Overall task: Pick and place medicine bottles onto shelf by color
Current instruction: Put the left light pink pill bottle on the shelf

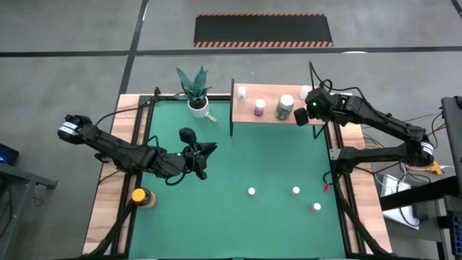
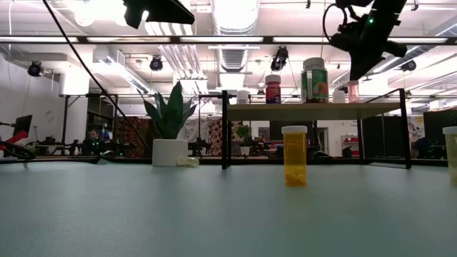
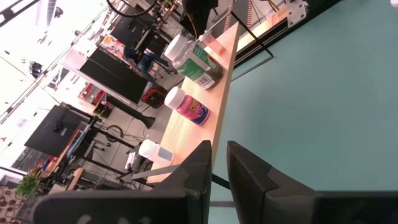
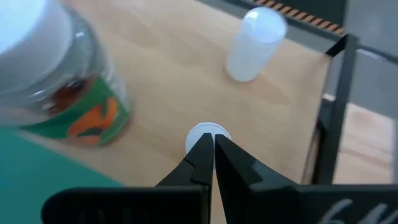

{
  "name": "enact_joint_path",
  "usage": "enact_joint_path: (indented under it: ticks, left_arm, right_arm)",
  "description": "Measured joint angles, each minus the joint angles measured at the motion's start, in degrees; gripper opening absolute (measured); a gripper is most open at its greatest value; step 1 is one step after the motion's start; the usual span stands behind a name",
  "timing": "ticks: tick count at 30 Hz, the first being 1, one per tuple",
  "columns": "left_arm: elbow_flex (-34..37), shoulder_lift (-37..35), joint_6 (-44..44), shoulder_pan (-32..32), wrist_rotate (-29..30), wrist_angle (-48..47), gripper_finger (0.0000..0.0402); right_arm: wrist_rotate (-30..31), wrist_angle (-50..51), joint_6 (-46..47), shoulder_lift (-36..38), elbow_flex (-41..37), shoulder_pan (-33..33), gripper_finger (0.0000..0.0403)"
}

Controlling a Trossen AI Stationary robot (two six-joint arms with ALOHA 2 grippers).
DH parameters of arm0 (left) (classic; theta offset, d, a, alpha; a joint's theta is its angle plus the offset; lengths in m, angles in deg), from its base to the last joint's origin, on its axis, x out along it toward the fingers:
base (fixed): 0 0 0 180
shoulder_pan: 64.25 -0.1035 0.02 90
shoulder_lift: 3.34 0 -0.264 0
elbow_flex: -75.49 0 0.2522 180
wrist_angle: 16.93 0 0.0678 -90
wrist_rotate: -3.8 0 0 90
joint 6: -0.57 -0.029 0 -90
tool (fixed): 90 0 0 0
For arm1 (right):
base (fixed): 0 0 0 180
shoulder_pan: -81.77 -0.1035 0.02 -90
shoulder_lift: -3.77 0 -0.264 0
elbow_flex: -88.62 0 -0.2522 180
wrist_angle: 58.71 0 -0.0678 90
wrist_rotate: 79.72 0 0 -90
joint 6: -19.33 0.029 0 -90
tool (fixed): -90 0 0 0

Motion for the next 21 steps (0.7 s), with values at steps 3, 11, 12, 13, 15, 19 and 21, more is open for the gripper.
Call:
enact_joint_path:
  ticks: [3, 11, 12, 13, 15, 19, 21]
  left_arm:
    - [0.0, 0.0, 0.0, 0.0, 0.0, 0.0, 0.0033]
    - [0.0, 0.0, 0.0, 0.0, 0.0, 0.0, 0.0033]
    - [0.0, 0.0, 0.0, 0.0, 0.0, 0.0, 0.0033]
    - [0.0, 0.0, 0.0, 0.0, 0.0, 0.0, 0.0033]
    - [0.0, 0.0, 0.0, 0.0, 0.0, 0.0, 0.0033]
    - [0.0, 0.0, 0.0, 0.0, 0.0, 0.0, 0.0033]
    - [0.0, 0.0, 0.0, 0.0, 0.0, 0.0, 0.0033]
  right_arm:
    - [3.1, -0.5, 0.0, -1.1, -0.1, 0.0, 0.0008]
    - [8.9, -3.9, -2.6, -4.6, -0.1, 0.0, 0.0008]
    - [10.2, -3.9, -2.9, -5.1, -0.1, 0.0, 0.0008]
    - [11.3, -3.9, -3.0, -5.5, -0.1, 0.0, 0.0008]
    - [13.2, -3.8, -3.4, -6.0, -0.1, 0.0, 0.0008]
    - [15.1, -3.2, -3.7, -6.3, -0.1, 0.6, 0.0008]
    - [15.6, -2.9, -3.7, -6.2, -0.1, 1.2, 0.0008]
